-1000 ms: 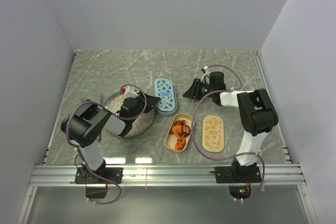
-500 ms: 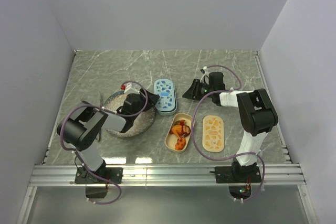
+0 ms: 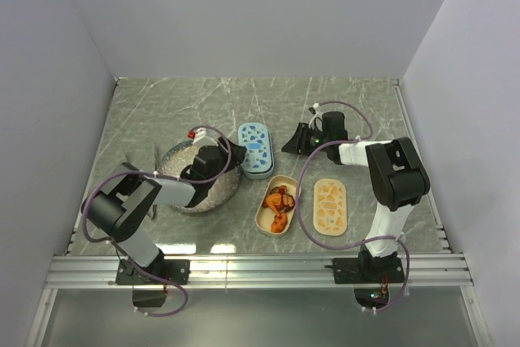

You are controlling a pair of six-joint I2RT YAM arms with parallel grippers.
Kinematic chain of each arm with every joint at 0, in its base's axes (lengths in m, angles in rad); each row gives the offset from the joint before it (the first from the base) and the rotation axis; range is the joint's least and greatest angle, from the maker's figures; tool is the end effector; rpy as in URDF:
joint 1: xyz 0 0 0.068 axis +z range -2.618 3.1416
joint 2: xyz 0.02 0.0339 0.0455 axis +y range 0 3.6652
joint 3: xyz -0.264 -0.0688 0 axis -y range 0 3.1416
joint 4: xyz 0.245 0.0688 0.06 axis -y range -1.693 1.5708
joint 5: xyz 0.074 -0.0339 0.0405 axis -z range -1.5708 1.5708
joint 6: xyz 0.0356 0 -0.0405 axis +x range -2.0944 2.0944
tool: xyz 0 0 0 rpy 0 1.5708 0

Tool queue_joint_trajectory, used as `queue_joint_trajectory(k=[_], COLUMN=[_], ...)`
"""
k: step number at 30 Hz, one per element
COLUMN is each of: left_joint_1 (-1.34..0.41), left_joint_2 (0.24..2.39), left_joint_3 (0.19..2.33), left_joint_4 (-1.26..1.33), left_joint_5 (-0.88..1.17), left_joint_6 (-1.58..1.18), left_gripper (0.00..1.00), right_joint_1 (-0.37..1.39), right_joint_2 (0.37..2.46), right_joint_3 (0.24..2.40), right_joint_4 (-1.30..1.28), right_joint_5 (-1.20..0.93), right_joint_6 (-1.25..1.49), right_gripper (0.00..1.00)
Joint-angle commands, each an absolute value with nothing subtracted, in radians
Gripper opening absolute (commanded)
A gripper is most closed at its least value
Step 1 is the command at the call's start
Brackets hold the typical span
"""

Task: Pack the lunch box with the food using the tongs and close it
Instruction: Put the lid back on the lunch box

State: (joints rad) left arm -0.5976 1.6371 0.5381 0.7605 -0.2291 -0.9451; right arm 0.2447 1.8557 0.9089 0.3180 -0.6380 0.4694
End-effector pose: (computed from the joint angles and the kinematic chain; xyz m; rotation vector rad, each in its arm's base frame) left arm 0.2565 -0.1648 0.1499 -0.5014 1.9232 -0.8144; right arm 0.3529 0.1100 0.1427 -0.1232 2.2675 1.0915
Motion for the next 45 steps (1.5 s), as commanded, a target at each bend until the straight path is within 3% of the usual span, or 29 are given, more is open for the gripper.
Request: queue_joint_trajectory(k=[1,6,12,14,16,17,18,31,36,45], left_joint_1=[-0.603,-0.611,-0.617,-0.617,-0.617,-0.617,-0.617,-0.617,-0.601,-0.588], left_joint_2=[1.580,1.569,1.604,1.629,1.650,1.657,1.669,1.644,1.741,1.841], left_joint_3=[0.560,0.586,0.630,0.653,0.670,0.675,0.681,0.724,0.847,0.921], left_joint_4=[0.773,0.726,0.706,0.700,0.696,0.695,0.692,0.683,0.536,0.512], left_joint_5=[-0.279,-0.322,-0.322,-0.324,-0.328,-0.342,-0.350,-0.479,-0.476,-0.488], left_joint_6=[-0.907,-0.879,-0.858,-0.854,-0.850,-0.850,-0.847,-0.807,-0.808,-0.828], left_gripper=[0.62,0.60,0.44,0.34,0.17,0.04,0.00,0.00,0.00,0.00], right_joint_1=[0.261,0.294,0.311,0.311,0.311,0.311,0.313,0.313,0.313,0.313], right_joint_2=[1.842,1.767,1.735,1.736,1.741,1.743,1.743,1.750,1.753,1.747], right_joint_3=[0.930,0.917,0.910,0.910,0.910,0.910,0.910,0.913,0.913,0.907], right_joint_4=[0.333,0.308,0.295,0.295,0.296,0.296,0.296,0.295,0.290,0.293], right_joint_5=[-0.621,-0.542,-0.517,-0.515,-0.515,-0.514,-0.515,-0.517,-0.518,-0.518], right_joint_6=[0.443,0.419,0.416,0.416,0.416,0.416,0.416,0.408,0.407,0.403], right_gripper=[0.44,0.44,0.44,0.44,0.44,0.44,0.44,0.44,0.44,0.44])
